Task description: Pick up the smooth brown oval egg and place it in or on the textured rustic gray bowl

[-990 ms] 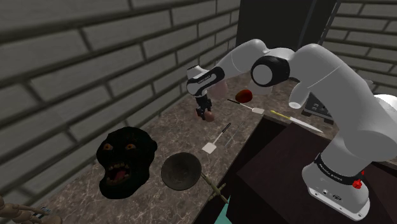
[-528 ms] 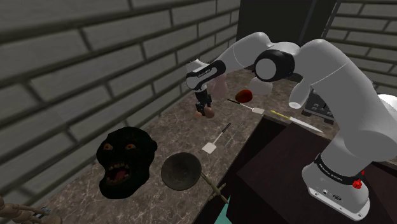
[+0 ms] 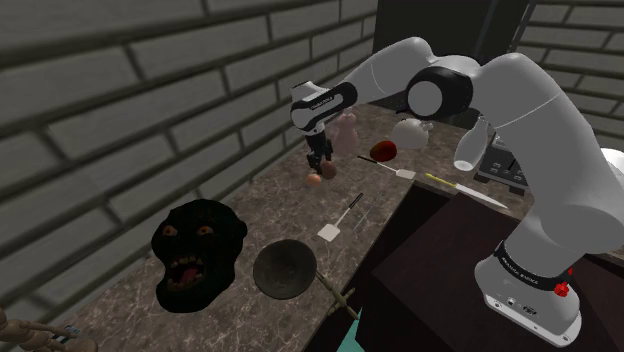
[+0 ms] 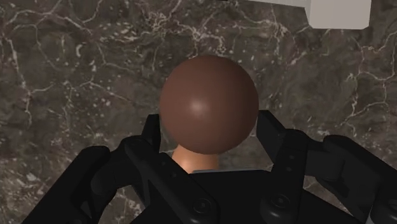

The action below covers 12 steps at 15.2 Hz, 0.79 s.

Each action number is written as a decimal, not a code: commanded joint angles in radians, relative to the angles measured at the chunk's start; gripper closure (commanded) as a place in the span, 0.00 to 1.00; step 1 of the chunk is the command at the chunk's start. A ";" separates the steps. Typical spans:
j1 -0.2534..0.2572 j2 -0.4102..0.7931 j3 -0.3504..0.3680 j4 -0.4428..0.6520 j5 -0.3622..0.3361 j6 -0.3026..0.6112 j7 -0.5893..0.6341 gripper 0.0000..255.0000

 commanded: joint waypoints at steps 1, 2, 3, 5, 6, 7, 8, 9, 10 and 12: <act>-0.001 -0.022 0.000 -0.010 0.001 -0.012 -0.001 1.00; -0.001 -0.030 0.001 -0.010 0.001 -0.020 -0.002 1.00; -0.001 -0.039 0.001 -0.011 0.001 -0.027 -0.002 1.00; -0.002 -0.054 0.001 -0.011 0.002 -0.043 -0.003 1.00; -0.002 -0.062 0.001 -0.011 0.002 -0.051 -0.003 1.00; -0.002 -0.070 0.002 -0.010 0.002 -0.060 -0.003 1.00; -0.002 -0.077 0.002 -0.009 0.003 -0.068 -0.004 1.00; -0.002 -0.084 0.002 -0.007 0.003 -0.077 -0.004 1.00; -0.002 -0.091 0.002 -0.005 0.003 -0.086 -0.004 1.00; -0.002 -0.104 0.003 -0.002 0.004 -0.103 -0.005 1.00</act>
